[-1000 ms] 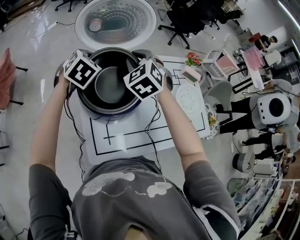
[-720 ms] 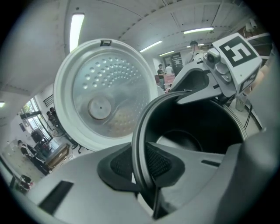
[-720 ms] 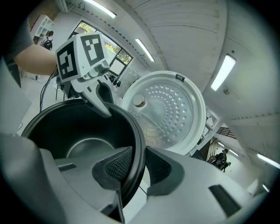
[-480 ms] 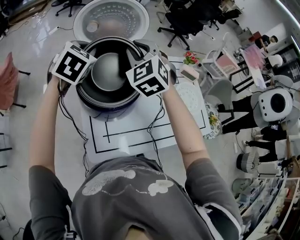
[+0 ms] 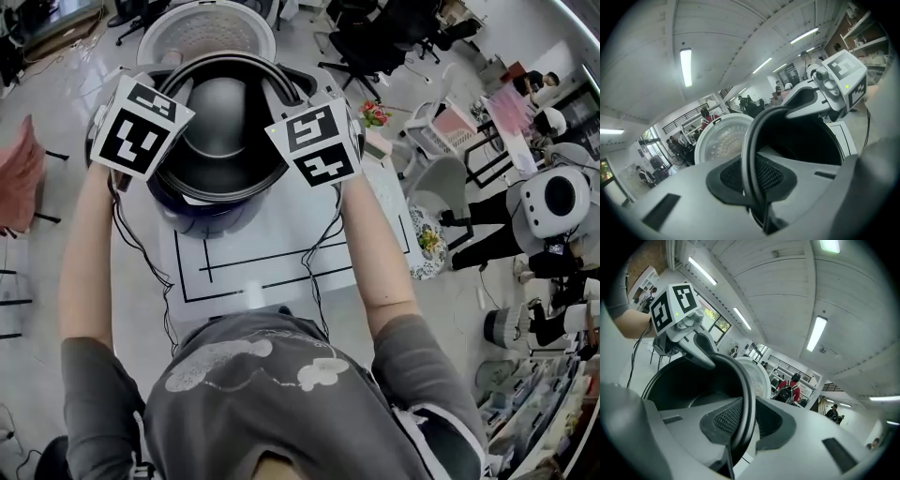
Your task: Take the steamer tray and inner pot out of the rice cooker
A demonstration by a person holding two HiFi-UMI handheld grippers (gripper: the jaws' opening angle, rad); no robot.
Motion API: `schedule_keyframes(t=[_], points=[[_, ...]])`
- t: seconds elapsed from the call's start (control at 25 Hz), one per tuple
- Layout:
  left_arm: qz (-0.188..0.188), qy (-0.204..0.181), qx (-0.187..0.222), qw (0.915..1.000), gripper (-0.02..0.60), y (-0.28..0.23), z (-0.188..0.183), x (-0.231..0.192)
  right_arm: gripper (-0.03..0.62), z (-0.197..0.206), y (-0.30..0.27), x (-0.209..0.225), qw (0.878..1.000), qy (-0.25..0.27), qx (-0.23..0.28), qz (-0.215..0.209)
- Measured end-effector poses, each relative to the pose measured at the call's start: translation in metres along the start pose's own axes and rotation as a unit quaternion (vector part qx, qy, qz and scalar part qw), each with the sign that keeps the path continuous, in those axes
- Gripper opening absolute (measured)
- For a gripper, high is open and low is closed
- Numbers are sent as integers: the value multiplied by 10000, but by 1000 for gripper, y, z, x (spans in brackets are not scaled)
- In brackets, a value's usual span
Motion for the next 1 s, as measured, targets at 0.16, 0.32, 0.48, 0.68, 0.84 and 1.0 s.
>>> schedule_keyframes(t=[0.16, 0.32, 0.48, 0.68, 0.84, 1.0], points=[[62, -47, 150, 9999, 43, 12, -30, 28, 98, 6, 37, 21, 9999, -48, 42, 109], [335, -245, 286, 9987, 43, 12, -61, 73, 98, 31, 83, 45, 9996, -259, -44, 134], [681, -301, 355, 9966, 43, -7, -85, 116, 97, 65, 118, 68, 9988, -362, -249, 219], [1134, -228, 89, 9933, 43, -40, -82, 172, 97, 124, 143, 68, 9959, -644, -630, 78], [1444, -148, -345, 9888, 43, -65, -60, 218, 95, 178, 157, 52, 9900, -1072, -844, -351], [1570, 20, -806, 9843, 43, -83, -27, 251, 92, 223, 158, 25, 9807, -1468, -948, -876]])
Point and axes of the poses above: the fingertips, and each gripper's own axes: y backward along the fingers, x to its right, z out of its underside, the point moved 4 cm from there along y, backward along the fingers, and after that the axes turned 8 degrees about y, right-handed, at the moved point
